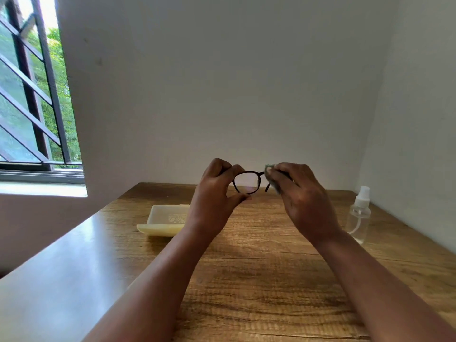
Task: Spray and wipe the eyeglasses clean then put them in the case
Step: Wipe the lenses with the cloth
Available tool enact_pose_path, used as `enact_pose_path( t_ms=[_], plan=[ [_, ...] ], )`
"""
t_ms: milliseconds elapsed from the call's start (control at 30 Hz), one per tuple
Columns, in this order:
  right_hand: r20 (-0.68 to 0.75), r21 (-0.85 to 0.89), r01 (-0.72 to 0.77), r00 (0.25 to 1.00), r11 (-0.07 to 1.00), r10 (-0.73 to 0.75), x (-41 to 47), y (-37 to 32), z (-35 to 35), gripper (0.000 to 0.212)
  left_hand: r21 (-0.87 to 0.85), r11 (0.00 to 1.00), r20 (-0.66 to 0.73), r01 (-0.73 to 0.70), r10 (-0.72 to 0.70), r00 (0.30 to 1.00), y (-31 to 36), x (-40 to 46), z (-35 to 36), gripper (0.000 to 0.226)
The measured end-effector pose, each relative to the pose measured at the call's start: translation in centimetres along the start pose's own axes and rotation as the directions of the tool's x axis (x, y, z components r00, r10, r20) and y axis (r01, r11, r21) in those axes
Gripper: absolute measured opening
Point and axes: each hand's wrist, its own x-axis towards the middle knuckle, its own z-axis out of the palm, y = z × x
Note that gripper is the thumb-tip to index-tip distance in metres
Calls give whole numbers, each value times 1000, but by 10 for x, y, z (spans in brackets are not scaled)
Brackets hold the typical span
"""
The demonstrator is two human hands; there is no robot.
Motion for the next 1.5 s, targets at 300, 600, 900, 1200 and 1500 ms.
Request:
enact_pose_path(
  t_ms=[300, 600, 900, 1200, 1500],
  plan=[
    [-71, 26, -73, 995, 997, 75, -5, 9, -2, 30, -18, 1000, -21, 15, -15, 1000, -1, 1, -1, 52],
    [-70, 64, -109, 991, 992, 114, -2, 1, 5, 32, -2, 1000, -29, 18, -18, 999, -3, 0, -2, 54],
    [-9, 92, -16, 1000, 996, 16, -7, 1, 3, 20, -2, 1000, -19, 17, -17, 1000, -2, 0, -3, 52],
    [-63, 46, -228, 971, 973, 230, -10, 14, 7, 25, -8, 1000, -11, 17, -17, 1000, -1, 1, -3, 49],
    [-29, 99, -127, 991, 987, 131, -6, 3, 9, 24, 50, 999, 7, -10, 10, 1000, -4, -1, 0, 53]
  ],
)
